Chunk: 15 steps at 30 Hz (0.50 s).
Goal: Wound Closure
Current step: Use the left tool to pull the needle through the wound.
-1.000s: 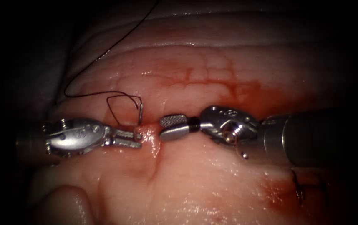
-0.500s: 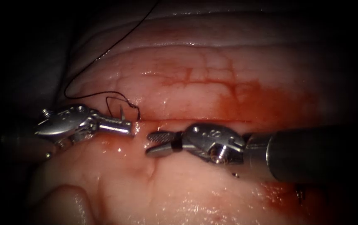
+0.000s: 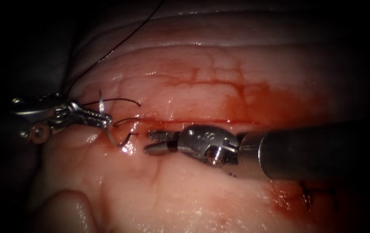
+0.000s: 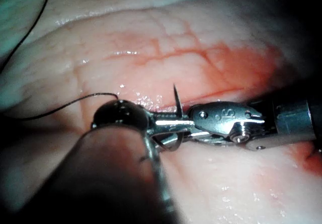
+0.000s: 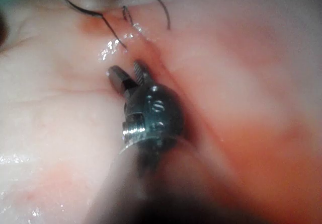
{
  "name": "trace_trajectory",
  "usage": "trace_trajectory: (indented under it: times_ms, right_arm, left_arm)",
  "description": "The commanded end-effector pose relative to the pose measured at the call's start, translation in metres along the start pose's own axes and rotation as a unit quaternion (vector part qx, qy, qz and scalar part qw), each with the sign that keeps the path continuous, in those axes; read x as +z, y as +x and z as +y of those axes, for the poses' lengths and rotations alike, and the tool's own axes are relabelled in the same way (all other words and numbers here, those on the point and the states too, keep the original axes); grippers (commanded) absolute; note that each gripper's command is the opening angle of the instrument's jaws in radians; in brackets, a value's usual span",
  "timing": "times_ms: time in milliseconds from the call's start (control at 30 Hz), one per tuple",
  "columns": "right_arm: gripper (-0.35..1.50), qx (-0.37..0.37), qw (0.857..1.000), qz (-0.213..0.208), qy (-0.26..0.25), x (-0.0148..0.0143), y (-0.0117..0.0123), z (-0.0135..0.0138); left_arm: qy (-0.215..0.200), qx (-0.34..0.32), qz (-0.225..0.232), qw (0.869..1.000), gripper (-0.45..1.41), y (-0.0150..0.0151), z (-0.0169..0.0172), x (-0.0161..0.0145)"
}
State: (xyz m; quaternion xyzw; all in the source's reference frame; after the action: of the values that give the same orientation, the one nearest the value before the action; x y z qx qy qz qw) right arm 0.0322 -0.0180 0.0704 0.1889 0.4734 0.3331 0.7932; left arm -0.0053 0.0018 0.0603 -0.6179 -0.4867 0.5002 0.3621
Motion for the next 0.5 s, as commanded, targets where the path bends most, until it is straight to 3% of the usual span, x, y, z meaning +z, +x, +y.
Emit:
trace_trajectory:
  times_ms: [33,300,400,500]
  right_arm:
    - [0.2,0.001,1.0,0.0,0.001,0.0008,-0.0002,-0.0005]
    - [0.2,-0.001,1.0,-0.009,0.0,0.0007,-0.0004,-0.0009]
    - [0.36,-0.001,1.0,-0.01,0.002,0.0005,-0.0003,-0.001]
    - [0.66,0.005,1.0,0.007,0.004,0.0002,0.0004,-0.001]
  left_arm:
    - [-0.004,0.008,0.004,1.0,-0.45,0.0002,0.0003,0.0004]
    - [-0.022,0.093,0.011,0.995,-0.45,0.0028,0.0068,0.0002]
    - [-0.028,0.145,0.01,0.989,-0.45,0.0033,0.0089,-0.0001]
    - [0.006,0.219,0.011,0.976,-0.45,0.0037,0.0104,-0.0002]
